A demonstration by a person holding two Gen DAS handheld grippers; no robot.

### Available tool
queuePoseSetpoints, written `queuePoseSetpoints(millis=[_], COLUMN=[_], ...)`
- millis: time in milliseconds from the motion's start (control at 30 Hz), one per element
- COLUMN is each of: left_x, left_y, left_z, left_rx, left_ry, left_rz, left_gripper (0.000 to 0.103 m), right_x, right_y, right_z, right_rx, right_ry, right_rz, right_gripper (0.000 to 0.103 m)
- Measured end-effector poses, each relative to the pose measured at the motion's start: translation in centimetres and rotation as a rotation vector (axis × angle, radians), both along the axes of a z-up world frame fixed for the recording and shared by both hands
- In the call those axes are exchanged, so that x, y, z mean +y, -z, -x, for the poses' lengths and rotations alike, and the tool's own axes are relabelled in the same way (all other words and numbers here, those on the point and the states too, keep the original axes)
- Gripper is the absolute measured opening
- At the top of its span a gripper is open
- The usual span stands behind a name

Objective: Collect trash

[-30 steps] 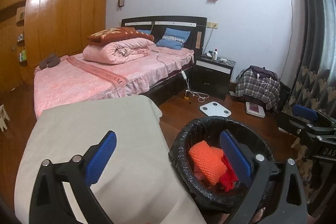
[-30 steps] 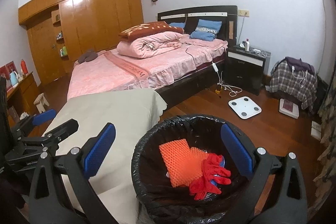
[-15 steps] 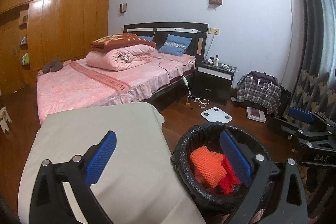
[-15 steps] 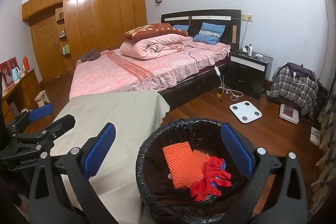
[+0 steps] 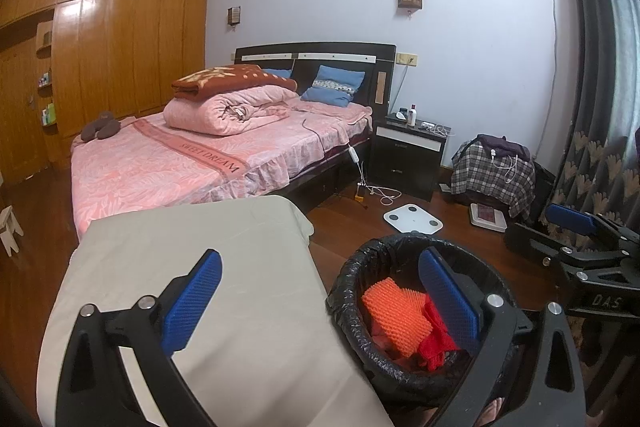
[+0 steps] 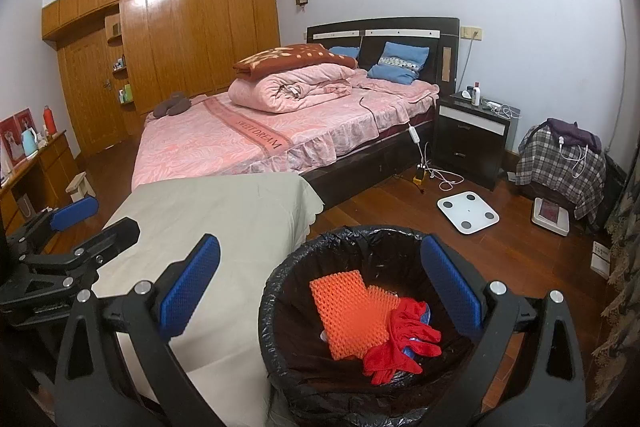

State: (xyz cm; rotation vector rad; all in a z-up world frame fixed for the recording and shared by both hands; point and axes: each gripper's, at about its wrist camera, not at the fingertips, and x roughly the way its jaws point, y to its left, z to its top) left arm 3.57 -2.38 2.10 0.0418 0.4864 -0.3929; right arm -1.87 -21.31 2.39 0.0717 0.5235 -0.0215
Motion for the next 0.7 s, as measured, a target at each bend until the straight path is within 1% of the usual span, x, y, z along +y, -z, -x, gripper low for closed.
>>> queuePoseSetpoints(millis=[700], left_x=[0.02], left_y=[-0.12], left_z=[0.06], left_rx=[0.003], left_ry=[0.002], left_rz=[-0.002], left_gripper=[0.097], right_x=[-0.04], right_y=[-0.06], right_z=[-0.02], right_rx=[0.0], right_ry=[0.0], right_rz=[-0.002], right_gripper=[0.098])
